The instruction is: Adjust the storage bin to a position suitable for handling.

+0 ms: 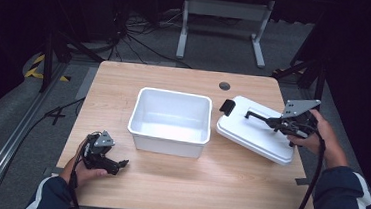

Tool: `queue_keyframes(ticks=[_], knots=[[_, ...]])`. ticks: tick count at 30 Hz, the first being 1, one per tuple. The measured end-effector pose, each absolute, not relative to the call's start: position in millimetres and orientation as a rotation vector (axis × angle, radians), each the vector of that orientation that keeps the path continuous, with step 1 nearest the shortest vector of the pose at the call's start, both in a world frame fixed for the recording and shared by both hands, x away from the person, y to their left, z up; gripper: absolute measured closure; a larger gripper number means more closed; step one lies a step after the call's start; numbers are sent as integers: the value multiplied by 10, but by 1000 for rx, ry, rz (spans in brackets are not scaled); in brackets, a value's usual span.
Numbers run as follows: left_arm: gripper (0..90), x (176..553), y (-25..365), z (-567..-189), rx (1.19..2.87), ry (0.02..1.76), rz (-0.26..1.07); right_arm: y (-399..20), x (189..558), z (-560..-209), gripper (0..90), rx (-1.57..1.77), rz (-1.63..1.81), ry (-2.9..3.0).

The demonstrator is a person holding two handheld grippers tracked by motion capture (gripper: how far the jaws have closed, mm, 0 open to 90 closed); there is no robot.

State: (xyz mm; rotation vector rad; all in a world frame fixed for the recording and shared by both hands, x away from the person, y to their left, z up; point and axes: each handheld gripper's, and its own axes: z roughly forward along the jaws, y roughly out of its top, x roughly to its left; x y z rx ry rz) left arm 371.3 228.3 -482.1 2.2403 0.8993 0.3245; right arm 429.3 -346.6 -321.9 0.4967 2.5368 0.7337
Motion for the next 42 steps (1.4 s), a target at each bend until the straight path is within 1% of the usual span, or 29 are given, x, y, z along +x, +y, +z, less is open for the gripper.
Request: queue_keyframes(ticks=[5, 7, 8, 15, 22, 33, 42], knots=[[2, 3715, 2283, -4824, 2237, 898, 324, -3417, 4405, -3478, 844, 533, 719, 2567], [2, 3715, 2283, -4824, 2237, 898, 324, -3402, 4425, -3519, 844, 537, 722, 2573], [2, 3716, 2283, -4823, 2238, 897, 324, -3356, 4468, -3612, 844, 532, 740, 2586], [2, 3716, 2282, -4824, 2237, 898, 324, -3266, 4534, -3810, 844, 541, 747, 2622], [2, 3716, 2282, -4824, 2237, 898, 324, -3303, 4571, -3968, 842, 585, 768, 2642], [2, 3728, 2282, -4823, 2241, 890, 325, -3383, 4573, -4028, 821, 633, 867, 2589], [2, 3740, 2282, -4822, 2241, 885, 324, -3393, 4548, -4027, 810, 650, 864, 2570]])
